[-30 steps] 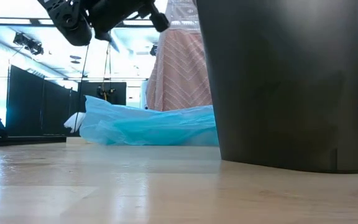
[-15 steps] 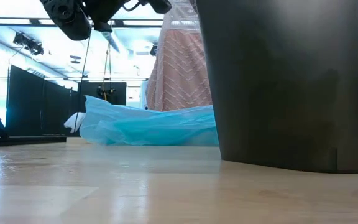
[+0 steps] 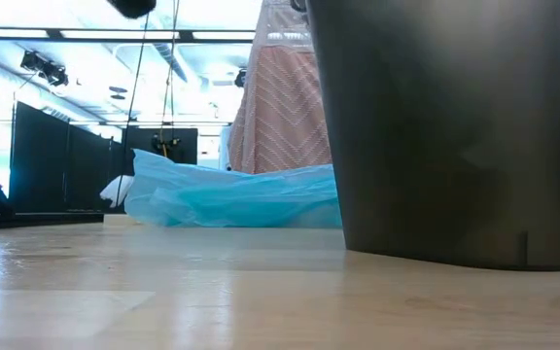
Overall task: Place trash/remove bag and relplace
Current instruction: Remove the blue trash bag from the black trash bin using the drawstring
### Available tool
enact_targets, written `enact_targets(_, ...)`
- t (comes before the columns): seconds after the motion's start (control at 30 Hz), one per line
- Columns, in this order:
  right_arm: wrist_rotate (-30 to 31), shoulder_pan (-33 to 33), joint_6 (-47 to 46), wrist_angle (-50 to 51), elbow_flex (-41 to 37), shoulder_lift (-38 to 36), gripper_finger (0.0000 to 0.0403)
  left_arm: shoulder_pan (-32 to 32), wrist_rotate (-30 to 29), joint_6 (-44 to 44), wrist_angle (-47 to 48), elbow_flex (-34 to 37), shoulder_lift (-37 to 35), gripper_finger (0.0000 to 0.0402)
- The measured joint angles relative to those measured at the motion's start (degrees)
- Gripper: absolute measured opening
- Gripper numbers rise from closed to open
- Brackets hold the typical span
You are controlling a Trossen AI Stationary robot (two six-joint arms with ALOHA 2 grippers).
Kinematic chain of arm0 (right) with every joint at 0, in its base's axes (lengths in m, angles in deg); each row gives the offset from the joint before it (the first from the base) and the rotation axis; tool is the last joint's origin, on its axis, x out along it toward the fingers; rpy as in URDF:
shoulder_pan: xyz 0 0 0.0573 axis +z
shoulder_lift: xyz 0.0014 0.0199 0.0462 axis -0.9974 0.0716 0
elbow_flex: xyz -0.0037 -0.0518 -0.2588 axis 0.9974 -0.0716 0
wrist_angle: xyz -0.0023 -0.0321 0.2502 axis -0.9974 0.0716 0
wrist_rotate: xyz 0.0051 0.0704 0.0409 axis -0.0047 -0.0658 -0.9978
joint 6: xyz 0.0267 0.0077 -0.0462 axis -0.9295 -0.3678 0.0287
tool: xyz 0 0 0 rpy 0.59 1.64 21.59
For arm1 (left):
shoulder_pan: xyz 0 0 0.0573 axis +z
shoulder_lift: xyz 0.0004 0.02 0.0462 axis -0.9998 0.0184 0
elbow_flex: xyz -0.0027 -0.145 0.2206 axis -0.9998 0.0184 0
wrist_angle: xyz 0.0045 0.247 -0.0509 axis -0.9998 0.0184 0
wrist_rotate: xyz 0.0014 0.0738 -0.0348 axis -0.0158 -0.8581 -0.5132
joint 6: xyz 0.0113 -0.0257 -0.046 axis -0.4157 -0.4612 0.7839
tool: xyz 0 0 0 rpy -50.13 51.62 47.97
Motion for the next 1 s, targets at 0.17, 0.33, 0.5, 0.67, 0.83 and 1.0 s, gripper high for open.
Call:
enact_targets(0.17, -0.3, -0.1, -2.7, 2.5, 0.0, 0.0, 0.0000, -1.3, 3.1, -1.4, 2.3, -4.7, 0.0, 0.0000)
enact_targets(0.33, -1.2, -0.1, -2.6, 1.5, 0.0, 0.0, 0.0000, -1.4, 4.9, -3.0, 3.3, -6.4, 0.0, 0.0000)
enact_targets(0.5, -2.9, 2.8, 3.7, -8.5, 0.0, 0.0, 0.0000, 0.4, 6.6, -4.8, 5.2, -5.2, -0.2, 0.0000)
enact_targets(0.67, 0.1, 8.2, 15.2, -22.4, 0.0, 0.0, 0.0000, 4.2, 6.9, -4.6, 6.2, -3.2, -0.1, 0.0000)
enact_targets(0.83, 12.6, 14.5, 22.9, -27.5, 0.0, 0.0, 0.0000, 8.3, 7.0, -4.4, 6.3, -1.6, -0.1, 0.0000)
enact_targets(1.0, 24.1, 18.5, 25.7, -27.6, 0.0, 0.0, 0.0000, 11.0, 6.5, -4.1, 6.2, -0.8, -0.1, 0.0000)
